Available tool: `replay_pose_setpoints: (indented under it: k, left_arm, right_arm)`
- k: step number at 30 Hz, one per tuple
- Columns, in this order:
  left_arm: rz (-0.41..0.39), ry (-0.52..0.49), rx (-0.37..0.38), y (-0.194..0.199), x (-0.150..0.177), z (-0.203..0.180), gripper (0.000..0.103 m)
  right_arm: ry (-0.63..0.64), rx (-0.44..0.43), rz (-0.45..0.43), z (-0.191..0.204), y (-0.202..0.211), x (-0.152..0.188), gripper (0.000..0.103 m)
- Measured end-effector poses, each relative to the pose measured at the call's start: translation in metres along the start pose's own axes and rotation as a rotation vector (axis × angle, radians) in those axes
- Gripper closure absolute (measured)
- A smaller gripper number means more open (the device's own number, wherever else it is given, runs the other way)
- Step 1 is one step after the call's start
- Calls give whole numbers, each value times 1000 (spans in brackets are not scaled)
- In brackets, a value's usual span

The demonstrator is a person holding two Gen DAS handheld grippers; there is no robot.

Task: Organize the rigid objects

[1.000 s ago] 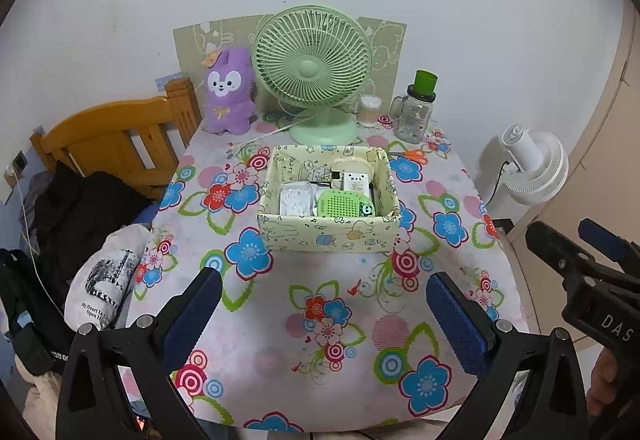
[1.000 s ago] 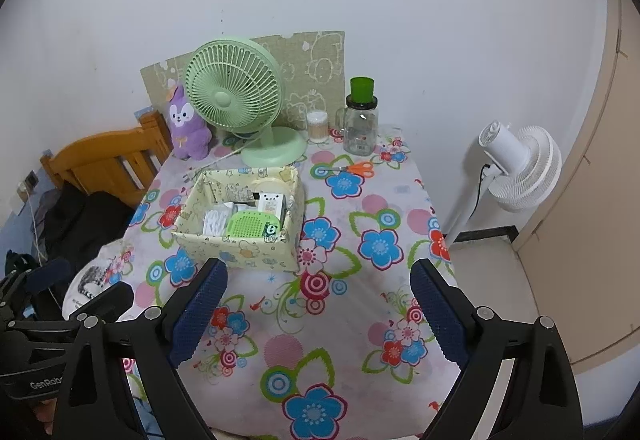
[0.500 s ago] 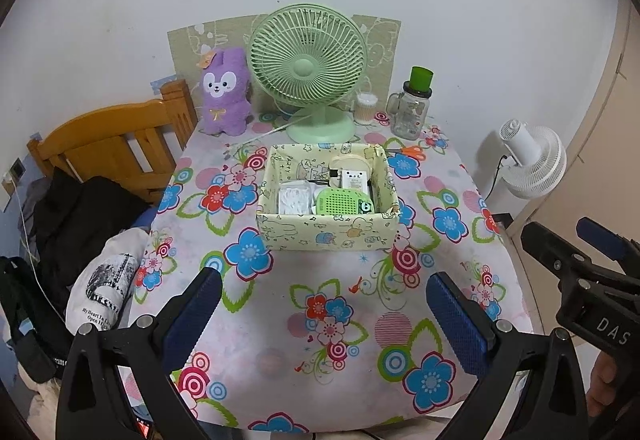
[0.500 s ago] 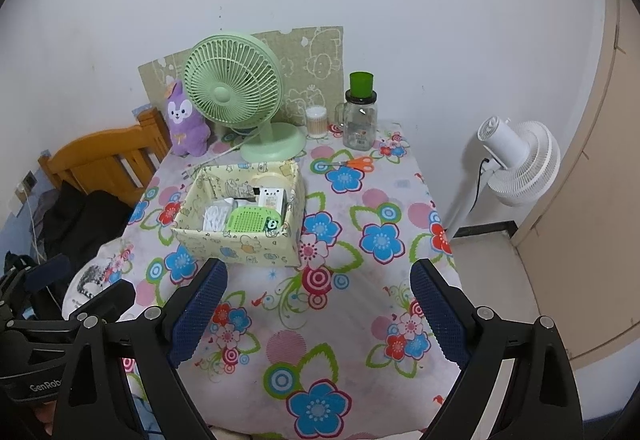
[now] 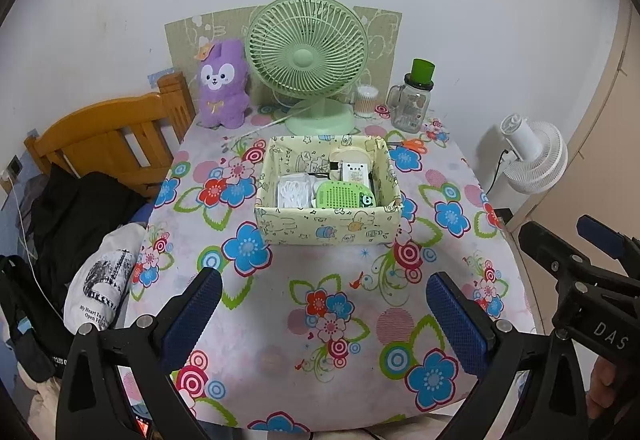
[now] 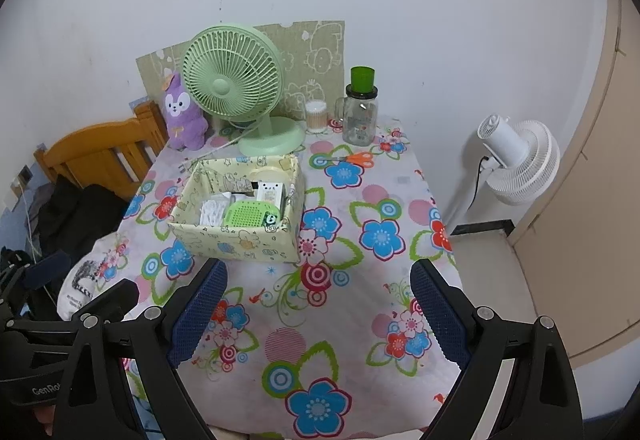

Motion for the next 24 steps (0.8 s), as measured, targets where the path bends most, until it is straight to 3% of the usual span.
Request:
replay_pose_setpoints:
  k: [24]
  left_arm:
    - [-13,-19,-5,4,1,-4,0]
  right_arm:
    - [-2,-7,-24,2,2,-1,8]
Point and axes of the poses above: each gripper's, at about its wrist camera, not at the fingertips, and y roughly against the way its jaws point, z to its left, x to its underside, the point moved 1 cm from there along -y, roughly the way its jaws point, and after that the axes turned 9 degrees about z, right-handed, at the moved point
